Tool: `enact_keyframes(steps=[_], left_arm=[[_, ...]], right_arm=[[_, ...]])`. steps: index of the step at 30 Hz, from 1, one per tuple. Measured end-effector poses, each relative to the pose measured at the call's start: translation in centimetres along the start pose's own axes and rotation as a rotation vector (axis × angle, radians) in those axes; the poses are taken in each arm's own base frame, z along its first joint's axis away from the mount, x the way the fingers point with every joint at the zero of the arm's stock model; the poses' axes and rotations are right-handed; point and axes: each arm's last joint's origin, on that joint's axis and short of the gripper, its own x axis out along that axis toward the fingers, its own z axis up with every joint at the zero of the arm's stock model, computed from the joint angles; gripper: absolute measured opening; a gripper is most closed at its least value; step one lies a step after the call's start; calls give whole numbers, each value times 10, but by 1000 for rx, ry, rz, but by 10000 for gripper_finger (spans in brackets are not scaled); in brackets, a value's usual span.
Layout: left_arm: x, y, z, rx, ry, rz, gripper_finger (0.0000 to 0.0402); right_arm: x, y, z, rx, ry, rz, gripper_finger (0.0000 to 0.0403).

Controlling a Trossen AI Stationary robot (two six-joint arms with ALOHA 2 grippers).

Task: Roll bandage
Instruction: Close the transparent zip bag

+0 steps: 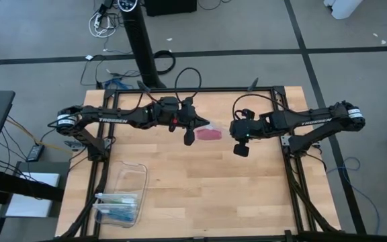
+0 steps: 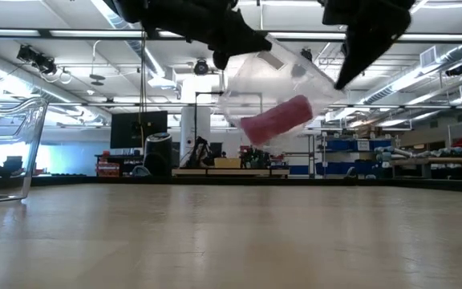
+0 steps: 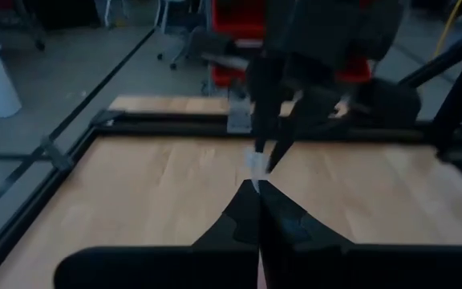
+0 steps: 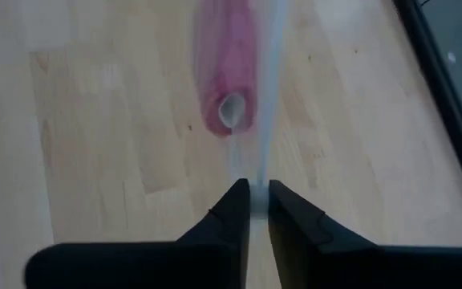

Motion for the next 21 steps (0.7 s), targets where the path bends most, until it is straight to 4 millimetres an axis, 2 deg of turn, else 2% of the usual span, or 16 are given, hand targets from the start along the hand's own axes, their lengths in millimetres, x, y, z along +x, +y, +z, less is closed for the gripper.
enact_keyframes(steps=[2, 8, 14, 17, 21], left_arm=[[0, 1, -3, -2, 37, 19, 0], [-1, 2, -17, -4, 134, 25, 0], [-4, 4, -44, -46, 234, -21, 5], [-5, 5, -52, -54, 285, 41, 22], [-7, 4, -57, 0, 343, 49, 64]], right_arm=[[0, 0, -4, -8, 23, 2, 60], [-9, -3, -1, 20, -49, 13, 111], [-22, -7, 0, 40, -116, 24, 135], [-29, -9, 0, 49, -153, 31, 137], [-32, -10, 0, 51, -173, 34, 137]])
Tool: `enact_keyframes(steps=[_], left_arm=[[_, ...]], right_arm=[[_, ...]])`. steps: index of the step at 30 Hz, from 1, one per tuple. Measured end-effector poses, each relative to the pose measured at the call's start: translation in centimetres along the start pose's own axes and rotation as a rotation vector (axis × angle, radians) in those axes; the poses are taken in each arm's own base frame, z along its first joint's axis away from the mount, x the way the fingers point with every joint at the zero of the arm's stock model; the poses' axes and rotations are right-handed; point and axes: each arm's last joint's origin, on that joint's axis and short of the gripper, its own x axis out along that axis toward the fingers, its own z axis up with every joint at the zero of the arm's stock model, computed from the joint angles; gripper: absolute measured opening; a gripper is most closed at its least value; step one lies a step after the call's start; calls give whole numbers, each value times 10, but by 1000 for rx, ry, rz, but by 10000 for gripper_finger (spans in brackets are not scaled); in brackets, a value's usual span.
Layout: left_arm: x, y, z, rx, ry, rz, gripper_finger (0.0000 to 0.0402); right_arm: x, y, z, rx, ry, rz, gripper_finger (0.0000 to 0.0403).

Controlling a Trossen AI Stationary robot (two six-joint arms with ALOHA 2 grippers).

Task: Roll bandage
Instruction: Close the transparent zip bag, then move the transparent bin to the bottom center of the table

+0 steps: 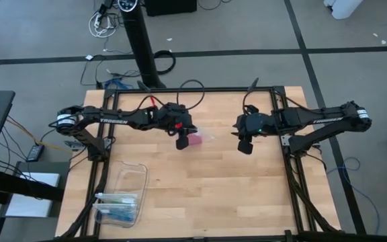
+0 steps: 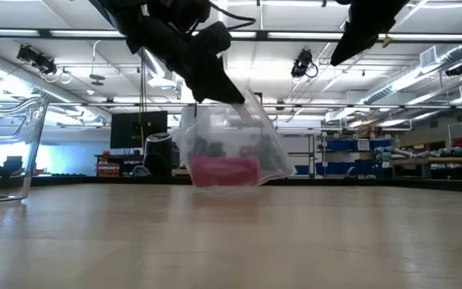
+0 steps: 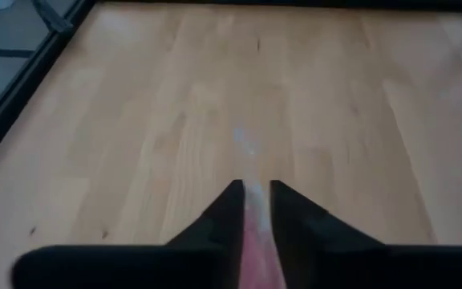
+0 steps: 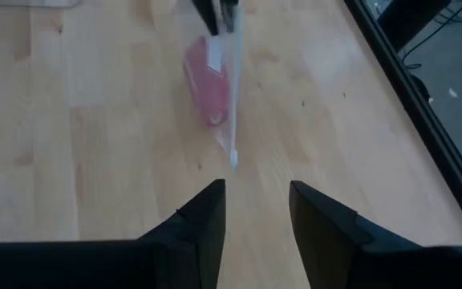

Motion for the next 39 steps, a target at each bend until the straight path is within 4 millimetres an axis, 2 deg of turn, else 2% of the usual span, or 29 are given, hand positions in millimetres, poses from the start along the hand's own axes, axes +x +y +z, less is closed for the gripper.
enact_keyframes(steps=[5, 9, 13, 17, 22, 26, 34, 39], left_arm=[[-3, -1, 5, 3, 39, -4, 132], [-9, -3, 15, 59, 133, 37, 176], [-23, -15, 28, 161, 258, 26, 197], [-38, -38, 35, 191, 387, -2, 200], [-55, -75, 18, 190, 621, -29, 200], [-70, -100, 3, 208, 776, 27, 200], [-99, -140, -18, 222, 956, 78, 200], [-114, -157, -28, 247, 1025, 127, 200]], right_arm=[[0, 0, 0, 1, -3, -2, 139], [0, 0, 0, -1, -2, -2, 139], [0, 0, 0, -16, -3, -2, 141], [0, 0, 0, -28, -3, -2, 141], [0, 0, 0, -60, -1, -2, 141], [0, 1, 0, -92, 1, 24, 144], [0, 1, 0, -97, -1, 29, 144], [0, 1, 1, -95, -2, 37, 144]])
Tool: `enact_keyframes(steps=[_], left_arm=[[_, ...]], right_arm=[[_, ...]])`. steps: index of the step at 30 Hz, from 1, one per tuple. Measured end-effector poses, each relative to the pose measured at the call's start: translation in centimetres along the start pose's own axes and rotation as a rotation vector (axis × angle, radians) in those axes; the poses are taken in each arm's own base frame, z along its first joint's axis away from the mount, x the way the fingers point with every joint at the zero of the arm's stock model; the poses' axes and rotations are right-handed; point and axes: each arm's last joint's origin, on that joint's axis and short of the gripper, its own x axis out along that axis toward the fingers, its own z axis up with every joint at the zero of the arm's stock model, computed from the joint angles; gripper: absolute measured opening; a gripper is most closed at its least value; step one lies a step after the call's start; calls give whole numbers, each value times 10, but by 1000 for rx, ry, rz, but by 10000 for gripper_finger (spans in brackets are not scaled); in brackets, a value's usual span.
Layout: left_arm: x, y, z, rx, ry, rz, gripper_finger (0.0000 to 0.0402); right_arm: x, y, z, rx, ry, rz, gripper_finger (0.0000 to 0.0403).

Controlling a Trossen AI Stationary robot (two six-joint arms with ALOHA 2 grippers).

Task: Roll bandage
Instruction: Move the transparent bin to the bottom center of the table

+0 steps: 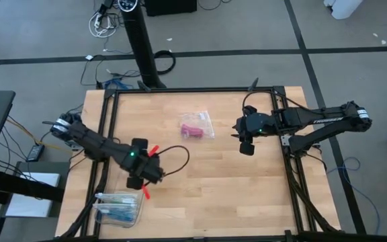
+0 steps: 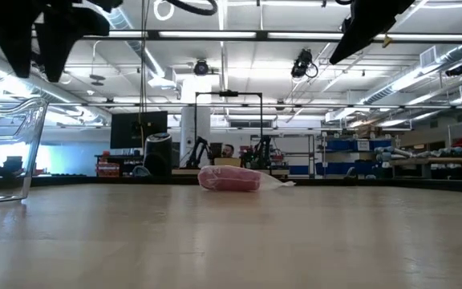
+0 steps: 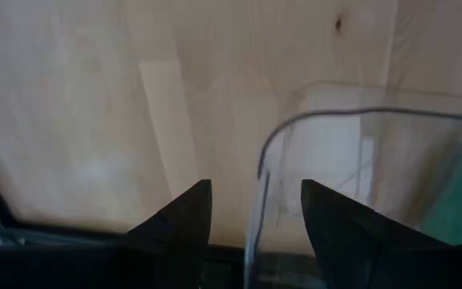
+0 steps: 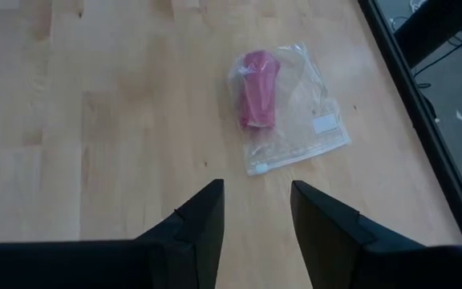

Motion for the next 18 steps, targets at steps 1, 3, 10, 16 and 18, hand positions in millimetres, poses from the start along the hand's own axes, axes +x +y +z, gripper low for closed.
enact_keyframes(steps=[1, 3, 10, 16, 18], left_arm=[[-1, -3, -2, -5, 1, 9, 200], [-2, -7, -4, -6, -6, 20, 200], [17, -16, -13, 3, 40, 30, 197], [32, -16, -32, -37, -20, 6, 197], [34, -13, -37, -71, -57, -8, 197]], right_arm=[[0, 0, 0, 0, -1, 1, 144], [0, 0, 0, 1, -4, 9, 143], [0, 1, 1, 2, -8, 19, 144], [0, 1, 1, 2, -9, 19, 143], [0, 1, 1, 3, -11, 19, 144]])
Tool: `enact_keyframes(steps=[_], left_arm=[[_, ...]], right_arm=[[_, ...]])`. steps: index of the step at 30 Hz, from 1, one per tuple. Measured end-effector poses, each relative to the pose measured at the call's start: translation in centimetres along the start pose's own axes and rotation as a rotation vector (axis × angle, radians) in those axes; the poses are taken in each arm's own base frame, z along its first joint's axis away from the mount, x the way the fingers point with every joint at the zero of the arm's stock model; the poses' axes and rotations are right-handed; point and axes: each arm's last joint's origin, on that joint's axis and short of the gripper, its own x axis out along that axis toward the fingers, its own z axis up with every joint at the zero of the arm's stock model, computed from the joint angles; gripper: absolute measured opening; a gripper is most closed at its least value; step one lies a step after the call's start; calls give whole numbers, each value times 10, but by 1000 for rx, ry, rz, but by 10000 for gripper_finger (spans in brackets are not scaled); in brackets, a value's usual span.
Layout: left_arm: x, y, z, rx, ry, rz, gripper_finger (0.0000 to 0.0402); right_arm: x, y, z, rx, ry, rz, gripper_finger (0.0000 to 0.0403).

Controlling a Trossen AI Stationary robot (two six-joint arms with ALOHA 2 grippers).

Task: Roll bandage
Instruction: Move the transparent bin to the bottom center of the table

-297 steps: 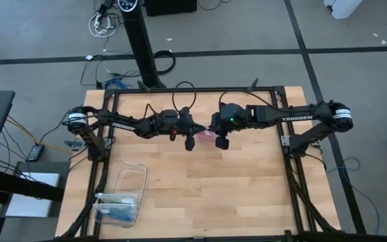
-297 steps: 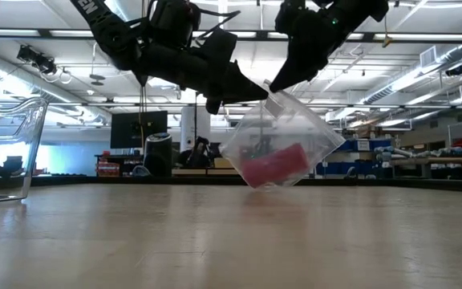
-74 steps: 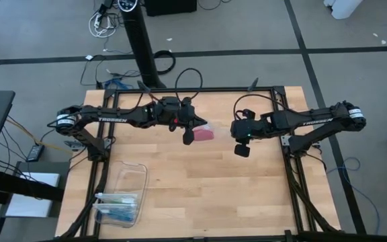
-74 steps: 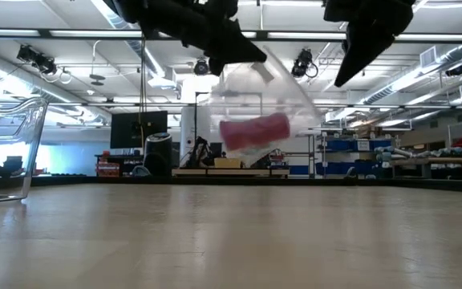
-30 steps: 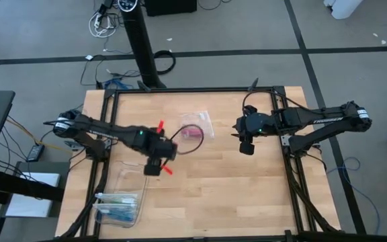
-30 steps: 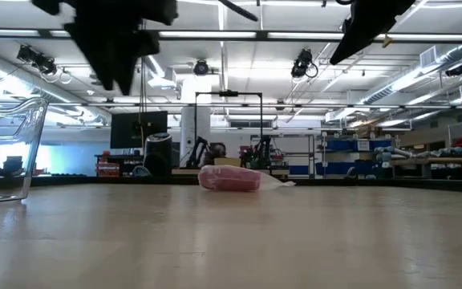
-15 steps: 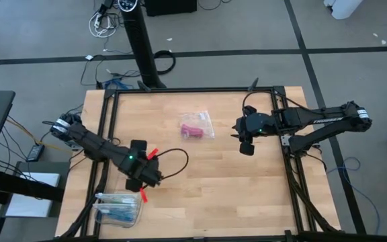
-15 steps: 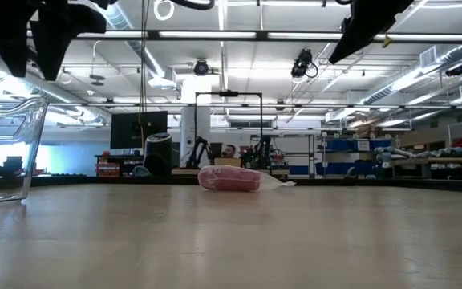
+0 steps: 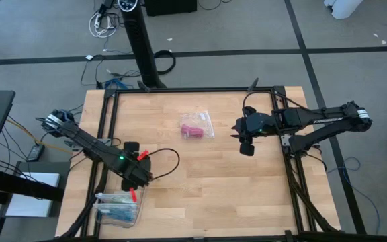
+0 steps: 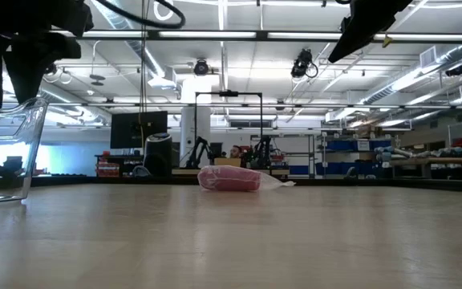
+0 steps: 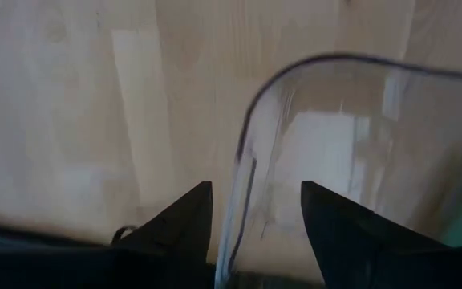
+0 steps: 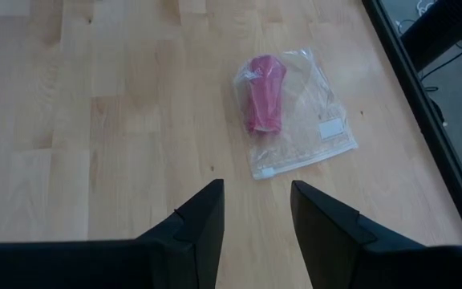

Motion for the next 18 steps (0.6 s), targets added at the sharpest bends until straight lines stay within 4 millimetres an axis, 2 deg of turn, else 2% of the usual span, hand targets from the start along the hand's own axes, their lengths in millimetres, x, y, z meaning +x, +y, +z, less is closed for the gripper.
enact_keyframes(steps=[5, 10, 18], left_arm=[[13, 2, -3, -32, -62, -46, 187], [35, -2, -8, -12, -35, -83, 150], [35, -5, 7, 55, -200, -105, 66]], right_arm=[[0, 0, 0, 9, -2, 0, 141], [0, 0, 0, 9, -3, 0, 139], [0, 0, 1, 10, -5, 0, 137]])
